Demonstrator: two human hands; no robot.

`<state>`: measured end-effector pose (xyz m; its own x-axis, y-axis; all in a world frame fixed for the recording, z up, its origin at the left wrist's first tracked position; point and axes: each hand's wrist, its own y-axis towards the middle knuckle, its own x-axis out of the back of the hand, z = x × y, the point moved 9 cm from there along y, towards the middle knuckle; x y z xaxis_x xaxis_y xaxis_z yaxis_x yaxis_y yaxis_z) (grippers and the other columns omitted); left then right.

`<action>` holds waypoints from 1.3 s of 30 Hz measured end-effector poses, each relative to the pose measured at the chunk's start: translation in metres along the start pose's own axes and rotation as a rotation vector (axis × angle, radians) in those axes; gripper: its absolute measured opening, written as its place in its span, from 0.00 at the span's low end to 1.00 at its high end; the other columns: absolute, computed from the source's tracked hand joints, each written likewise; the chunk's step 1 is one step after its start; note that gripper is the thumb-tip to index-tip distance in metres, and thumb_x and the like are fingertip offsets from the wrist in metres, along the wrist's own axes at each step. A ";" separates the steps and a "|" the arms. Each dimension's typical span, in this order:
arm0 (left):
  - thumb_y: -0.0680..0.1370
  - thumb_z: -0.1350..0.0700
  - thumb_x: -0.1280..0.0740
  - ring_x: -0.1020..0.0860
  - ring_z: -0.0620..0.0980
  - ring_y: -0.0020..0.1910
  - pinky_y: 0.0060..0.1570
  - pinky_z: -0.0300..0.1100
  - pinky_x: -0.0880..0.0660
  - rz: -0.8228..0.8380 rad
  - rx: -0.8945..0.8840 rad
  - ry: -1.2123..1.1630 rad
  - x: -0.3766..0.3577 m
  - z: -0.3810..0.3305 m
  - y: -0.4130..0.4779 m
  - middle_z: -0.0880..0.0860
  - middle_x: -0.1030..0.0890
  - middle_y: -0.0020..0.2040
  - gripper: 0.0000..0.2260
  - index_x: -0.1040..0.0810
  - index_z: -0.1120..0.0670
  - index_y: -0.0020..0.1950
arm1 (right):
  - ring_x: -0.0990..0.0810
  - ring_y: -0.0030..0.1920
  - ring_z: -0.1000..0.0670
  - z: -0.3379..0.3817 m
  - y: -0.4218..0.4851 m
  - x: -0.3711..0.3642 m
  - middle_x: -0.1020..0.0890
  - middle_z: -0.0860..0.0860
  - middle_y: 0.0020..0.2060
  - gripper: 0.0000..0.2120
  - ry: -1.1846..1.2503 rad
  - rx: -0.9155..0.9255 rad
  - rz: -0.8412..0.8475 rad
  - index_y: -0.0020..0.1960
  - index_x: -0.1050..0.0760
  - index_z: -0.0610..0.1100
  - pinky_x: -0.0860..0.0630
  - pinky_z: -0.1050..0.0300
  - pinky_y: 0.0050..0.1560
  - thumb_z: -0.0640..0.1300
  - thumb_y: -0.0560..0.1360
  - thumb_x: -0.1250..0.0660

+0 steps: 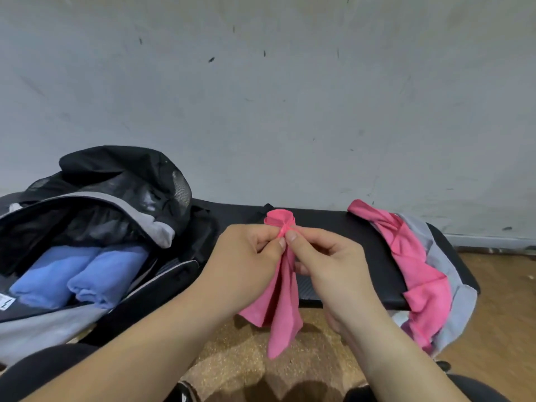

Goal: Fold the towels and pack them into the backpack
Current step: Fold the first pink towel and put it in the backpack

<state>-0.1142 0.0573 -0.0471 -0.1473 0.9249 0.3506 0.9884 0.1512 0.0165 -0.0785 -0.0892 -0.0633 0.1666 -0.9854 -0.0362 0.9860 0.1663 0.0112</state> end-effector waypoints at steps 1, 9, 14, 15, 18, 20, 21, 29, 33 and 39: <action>0.84 0.57 0.34 0.13 0.50 0.45 0.50 0.51 0.17 0.013 0.000 0.030 -0.002 0.001 0.002 0.46 0.12 0.40 0.13 0.11 0.47 0.48 | 0.13 0.44 0.53 0.000 0.001 0.002 0.11 0.47 0.43 0.06 0.002 0.003 0.001 0.48 0.11 0.45 0.17 0.52 0.49 0.38 0.78 0.26; 0.78 0.50 0.29 0.14 0.53 0.45 0.50 0.55 0.18 0.057 -0.060 0.050 -0.010 -0.001 0.014 0.50 0.13 0.41 0.07 0.14 0.51 0.49 | 0.13 0.50 0.38 -0.005 0.012 -0.003 0.13 0.38 0.45 0.16 0.109 -0.049 0.092 0.47 0.14 0.37 0.16 0.41 0.55 0.47 0.82 0.34; 0.80 0.58 0.30 0.14 0.45 0.44 0.49 0.49 0.17 -0.094 -0.116 0.034 0.013 -0.007 0.027 0.45 0.12 0.42 0.08 0.13 0.47 0.48 | 0.18 0.50 0.45 -0.001 0.026 -0.006 0.16 0.38 0.47 0.15 0.284 -0.125 0.189 0.55 0.15 0.36 0.18 0.42 0.59 0.46 0.77 0.31; 0.81 0.59 0.30 0.14 0.46 0.44 0.48 0.48 0.17 -0.096 -0.113 0.006 0.014 -0.008 0.027 0.46 0.12 0.41 0.09 0.13 0.48 0.48 | 0.19 0.50 0.45 -0.001 0.034 0.001 0.16 0.39 0.47 0.12 0.208 -0.092 0.139 0.56 0.15 0.38 0.18 0.42 0.59 0.44 0.77 0.30; 0.81 0.61 0.30 0.20 0.45 0.38 0.42 0.42 0.23 -0.026 -0.069 -0.189 0.012 -0.008 0.028 0.51 0.14 0.38 0.07 0.14 0.53 0.47 | 0.17 0.55 0.50 -0.008 0.058 0.023 0.16 0.46 0.55 0.26 0.033 -0.045 0.054 0.64 0.19 0.47 0.22 0.48 0.64 0.50 0.69 0.19; 0.80 0.60 0.29 0.23 0.46 0.38 0.39 0.39 0.28 0.051 -0.039 -0.354 0.009 -0.009 0.026 0.52 0.17 0.37 0.04 0.15 0.54 0.46 | 0.18 0.64 0.47 -0.015 0.065 0.020 0.17 0.44 0.64 0.35 0.087 -0.123 0.207 0.70 0.23 0.43 0.26 0.47 0.70 0.55 0.68 0.19; 0.79 0.58 0.29 0.24 0.48 0.40 0.39 0.39 0.29 0.093 -0.032 -0.416 0.007 -0.011 0.025 0.54 0.19 0.39 0.03 0.15 0.53 0.46 | 0.19 0.67 0.44 -0.016 0.062 0.013 0.18 0.41 0.66 0.33 0.157 -0.170 0.324 0.71 0.23 0.39 0.27 0.45 0.72 0.54 0.71 0.22; 0.83 0.57 0.32 0.25 0.53 0.41 0.42 0.48 0.29 0.015 -0.085 -0.396 0.032 -0.008 0.025 0.59 0.19 0.42 0.04 0.17 0.53 0.51 | 0.14 0.49 0.52 0.005 0.041 0.024 0.12 0.47 0.49 0.10 0.304 -0.062 0.314 0.50 0.12 0.44 0.17 0.58 0.50 0.46 0.72 0.27; 0.85 0.60 0.36 0.25 0.54 0.42 0.47 0.54 0.27 0.005 -0.076 -0.257 0.034 -0.002 0.022 0.59 0.19 0.41 0.08 0.18 0.53 0.53 | 0.19 0.44 0.59 0.032 0.027 0.038 0.15 0.58 0.42 0.06 -0.070 0.264 0.160 0.50 0.15 0.48 0.23 0.65 0.46 0.47 0.76 0.30; 0.85 0.59 0.36 0.26 0.55 0.38 0.33 0.43 0.29 0.075 -0.004 -0.304 0.030 0.003 0.017 0.60 0.21 0.42 0.06 0.19 0.56 0.54 | 0.21 0.42 0.51 0.019 0.021 0.039 0.18 0.51 0.39 0.09 0.066 0.120 0.117 0.44 0.17 0.49 0.25 0.53 0.43 0.54 0.76 0.29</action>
<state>-0.1021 0.0888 -0.0393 -0.0783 0.9954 0.0551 0.9969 0.0782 0.0047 -0.0511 -0.1251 -0.0452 0.2843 -0.9542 -0.0927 0.9528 0.2705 0.1378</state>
